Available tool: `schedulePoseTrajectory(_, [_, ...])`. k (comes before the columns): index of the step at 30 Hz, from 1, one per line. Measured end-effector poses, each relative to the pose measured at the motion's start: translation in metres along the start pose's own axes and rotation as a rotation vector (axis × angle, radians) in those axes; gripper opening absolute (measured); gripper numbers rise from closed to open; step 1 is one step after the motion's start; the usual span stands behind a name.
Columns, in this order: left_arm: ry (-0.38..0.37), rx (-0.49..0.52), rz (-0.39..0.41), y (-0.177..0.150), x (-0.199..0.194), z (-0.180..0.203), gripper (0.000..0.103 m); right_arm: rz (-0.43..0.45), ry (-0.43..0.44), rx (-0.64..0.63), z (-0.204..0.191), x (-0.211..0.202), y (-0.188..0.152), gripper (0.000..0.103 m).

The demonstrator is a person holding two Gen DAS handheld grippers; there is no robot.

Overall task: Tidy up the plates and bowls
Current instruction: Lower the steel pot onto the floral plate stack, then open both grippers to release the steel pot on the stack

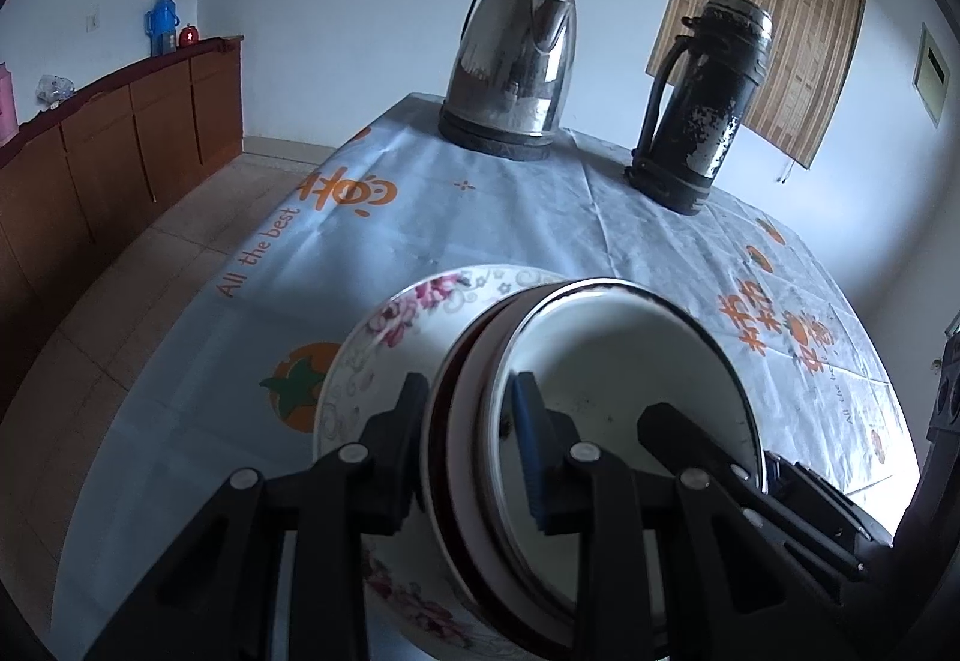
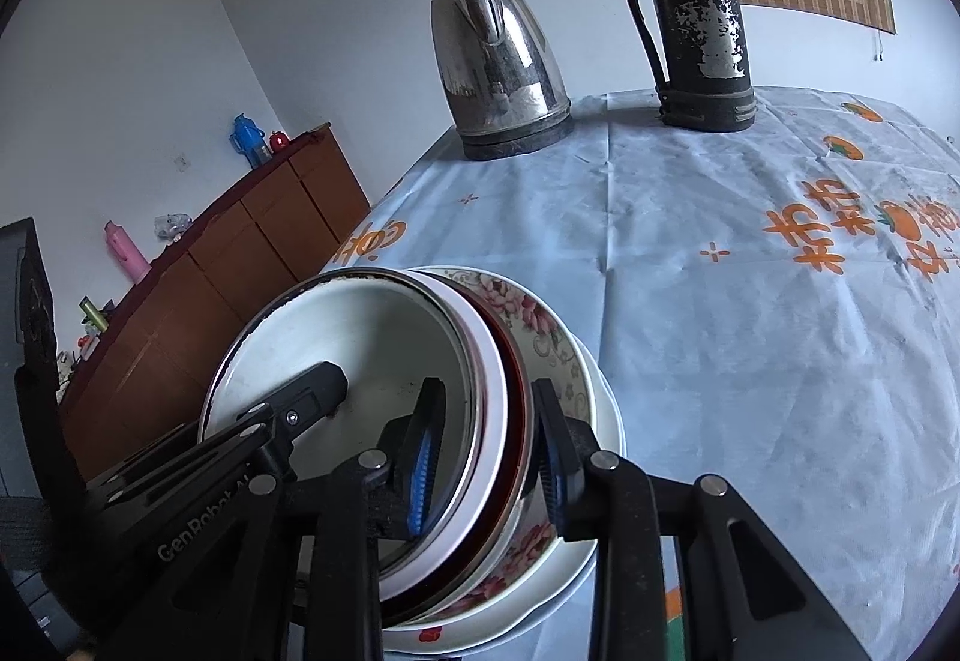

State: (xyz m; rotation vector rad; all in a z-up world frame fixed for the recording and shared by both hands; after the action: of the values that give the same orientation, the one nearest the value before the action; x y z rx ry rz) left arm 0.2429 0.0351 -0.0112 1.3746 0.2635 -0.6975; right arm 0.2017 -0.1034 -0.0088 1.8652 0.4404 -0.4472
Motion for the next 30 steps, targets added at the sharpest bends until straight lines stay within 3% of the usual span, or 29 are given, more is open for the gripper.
schedulePoseTrajectory(7, [0.010,0.006,0.017,0.001,-0.004,-0.001,0.027,0.003,0.008,-0.003,0.000,-0.004,-0.001,0.037])
schedulePoseTrajectory(14, [0.058,0.070,0.062,0.000,-0.012,0.006,0.030,0.077,-0.001,-0.036,-0.004,-0.026,0.001,0.045])
schedulePoseTrajectory(19, [0.074,0.078,0.108,0.002,-0.019,0.007,0.053,0.136,-0.020,-0.041,0.002,-0.041,-0.001,0.055])
schedulePoseTrajectory(30, [0.091,0.072,0.141,-0.002,-0.022,0.006,0.061,0.221,-0.041,-0.077,0.005,-0.059,-0.008,0.056])
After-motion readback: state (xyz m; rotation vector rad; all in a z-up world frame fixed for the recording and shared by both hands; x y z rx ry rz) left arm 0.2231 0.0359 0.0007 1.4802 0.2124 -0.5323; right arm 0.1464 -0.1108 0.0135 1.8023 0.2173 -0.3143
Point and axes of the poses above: each gripper's, at about its wrist camera, not at the fingertips, and x roughly the way its jaws point, z to its right, y to its top, the point moved 2 cm from there along x, roughly the way its jaws point, and after that the axes turned 10 degrees about z, right-handed, at the moved point
